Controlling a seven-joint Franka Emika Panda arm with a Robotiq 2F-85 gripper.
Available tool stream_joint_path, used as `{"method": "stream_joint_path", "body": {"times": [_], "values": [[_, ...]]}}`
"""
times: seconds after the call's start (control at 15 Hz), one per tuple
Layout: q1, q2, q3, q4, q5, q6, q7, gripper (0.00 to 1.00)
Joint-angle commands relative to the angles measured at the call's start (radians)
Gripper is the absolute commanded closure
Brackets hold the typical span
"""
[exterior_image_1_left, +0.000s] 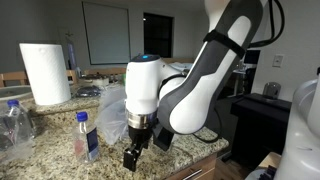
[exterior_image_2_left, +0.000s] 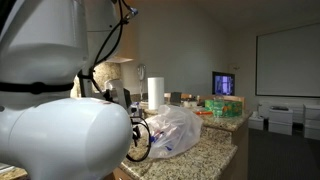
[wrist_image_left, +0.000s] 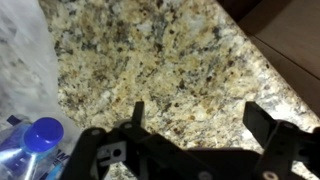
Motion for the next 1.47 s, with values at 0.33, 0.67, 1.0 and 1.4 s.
{"method": "stream_joint_path", "body": {"times": [0.33, 0.67, 1.0, 1.4], "values": [[-0.022, -0.019, 0.001, 0.037, 0.087, -0.112, -0.101, 0.0], [-0.037, -0.046, -0.013, 0.077, 0.106, -0.17, -0.159, 0.0], [-0.042, -0.071, -0.005, 0.196, 0.048, -0.219, -0.147, 0.0], [-0.03, -0.027, 0.022, 0.401, -0.03, -0.25, -0.183, 0.0]]}}
